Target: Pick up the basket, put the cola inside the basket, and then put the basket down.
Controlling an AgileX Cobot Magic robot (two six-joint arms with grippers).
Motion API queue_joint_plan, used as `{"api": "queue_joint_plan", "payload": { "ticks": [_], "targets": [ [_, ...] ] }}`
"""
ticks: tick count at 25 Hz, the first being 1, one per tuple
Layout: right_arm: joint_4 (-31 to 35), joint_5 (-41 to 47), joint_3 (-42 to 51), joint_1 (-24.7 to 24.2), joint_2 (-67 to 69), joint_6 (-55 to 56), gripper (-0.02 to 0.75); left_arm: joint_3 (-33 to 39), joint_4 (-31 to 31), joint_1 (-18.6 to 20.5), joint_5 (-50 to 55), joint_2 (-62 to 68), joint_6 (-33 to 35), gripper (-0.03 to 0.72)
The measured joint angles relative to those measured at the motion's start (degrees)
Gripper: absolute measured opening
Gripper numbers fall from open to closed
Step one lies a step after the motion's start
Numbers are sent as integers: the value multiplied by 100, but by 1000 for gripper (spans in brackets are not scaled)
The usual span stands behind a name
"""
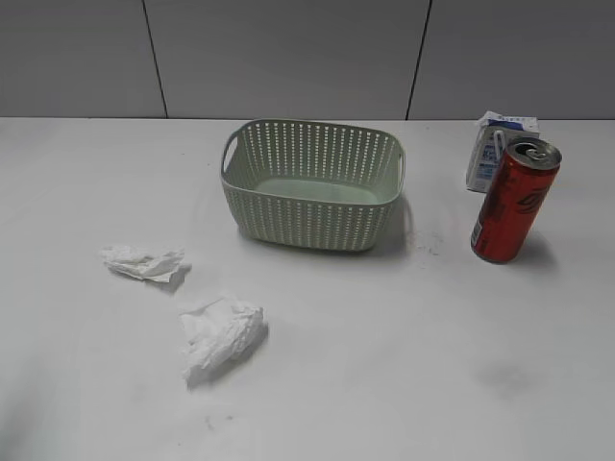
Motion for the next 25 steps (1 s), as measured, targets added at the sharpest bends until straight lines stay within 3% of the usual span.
{"api": "queue_joint_plan", "payload": {
  "ticks": [5,11,25],
  "targets": [
    [0,0,0,0,0,0,412,-929,-561,0,-19,1460,728,573],
    [0,0,0,0,0,0,412,-2227,-631,-162,127,3072,860,568],
    [0,0,0,0,0,0,412,-5687,-706,-1778,1415,6539,481,566]
  ]
}}
